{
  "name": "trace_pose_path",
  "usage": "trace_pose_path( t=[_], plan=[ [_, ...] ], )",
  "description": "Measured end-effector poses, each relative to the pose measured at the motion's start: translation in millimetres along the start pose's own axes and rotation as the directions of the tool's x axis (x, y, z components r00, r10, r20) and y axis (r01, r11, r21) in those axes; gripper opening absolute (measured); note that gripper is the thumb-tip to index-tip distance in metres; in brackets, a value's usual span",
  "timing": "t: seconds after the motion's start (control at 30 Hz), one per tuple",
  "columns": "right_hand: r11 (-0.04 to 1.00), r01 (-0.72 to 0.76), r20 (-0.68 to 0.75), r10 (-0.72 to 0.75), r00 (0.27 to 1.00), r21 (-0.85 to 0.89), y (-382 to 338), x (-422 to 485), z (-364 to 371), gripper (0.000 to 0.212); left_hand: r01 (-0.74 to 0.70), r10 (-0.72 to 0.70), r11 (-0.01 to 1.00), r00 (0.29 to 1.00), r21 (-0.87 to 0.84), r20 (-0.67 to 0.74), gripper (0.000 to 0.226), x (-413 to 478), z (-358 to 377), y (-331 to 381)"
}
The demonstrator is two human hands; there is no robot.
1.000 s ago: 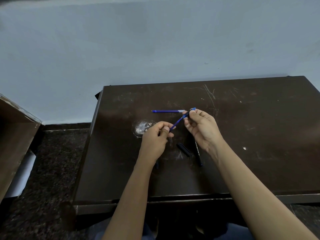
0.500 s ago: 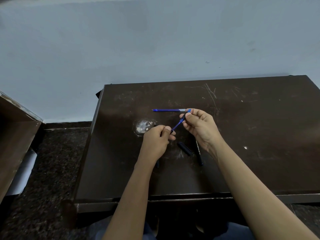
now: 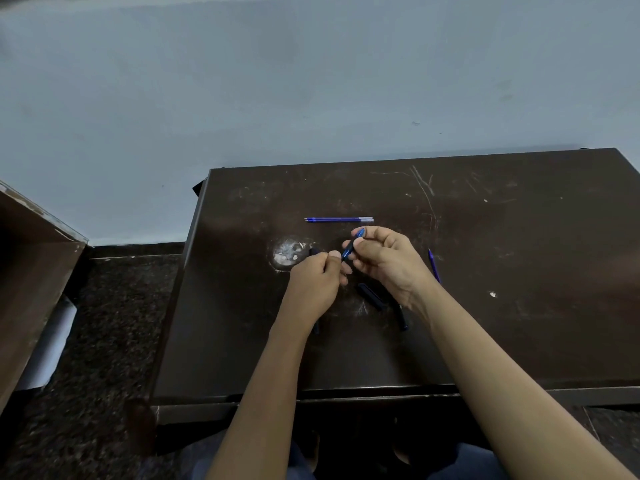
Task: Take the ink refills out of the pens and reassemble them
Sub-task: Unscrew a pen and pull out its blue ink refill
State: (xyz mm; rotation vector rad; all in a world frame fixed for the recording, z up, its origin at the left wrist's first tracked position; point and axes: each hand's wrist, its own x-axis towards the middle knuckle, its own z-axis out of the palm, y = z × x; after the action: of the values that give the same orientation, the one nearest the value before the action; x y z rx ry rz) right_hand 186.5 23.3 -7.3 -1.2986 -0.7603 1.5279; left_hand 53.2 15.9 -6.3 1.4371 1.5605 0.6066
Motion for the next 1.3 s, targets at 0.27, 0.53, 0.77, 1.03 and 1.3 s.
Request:
trace_pose_path(
  t=[0.27, 0.53, 0.77, 1.03, 1.3],
  plan=[
    [0.999, 0.016, 0.002, -0.016, 1.0, -0.052, -0.8, 0.6, -3.7, 0.019, -0.025, 0.025, 0.997, 1.0, -0.068, 0.008, 0.018, -2.1, -2.1, -2.9],
    [1.0, 0.007, -0.034, -0.007, 0.999, -0.001, -0.7, 1.4, -3.2, 0.012, -0.005, 0.006, 1.0, 0.999, 0.003, -0.05, 0.037, -2.3, -1.4, 3.3],
    [0.999, 0.004, -0.028, -0.005, 1.0, -0.046, -1.5, 0.8, -4.6, 0.003, -0.057, 0.06, 0.997, 0.996, 0.044, -0.072, 0.016, -3.3, -1.5, -2.2],
    [0.998, 0.021, -0.045, -0.024, 0.999, -0.064, 0.0, 1.8, -6.4, 0.007, -0.026, 0.025, 0.999, 1.0, -0.04, -0.009, 0.029, -3.4, -0.6, -1.4],
    [0.996, 0.021, -0.044, -0.025, 0.999, -0.086, 3.3, 3.5, -7.8, 0.011, 0.038, -0.028, 0.994, 0.995, -0.1, 0.094, 0.041, -2.3, 3.2, -0.7]
  ],
)
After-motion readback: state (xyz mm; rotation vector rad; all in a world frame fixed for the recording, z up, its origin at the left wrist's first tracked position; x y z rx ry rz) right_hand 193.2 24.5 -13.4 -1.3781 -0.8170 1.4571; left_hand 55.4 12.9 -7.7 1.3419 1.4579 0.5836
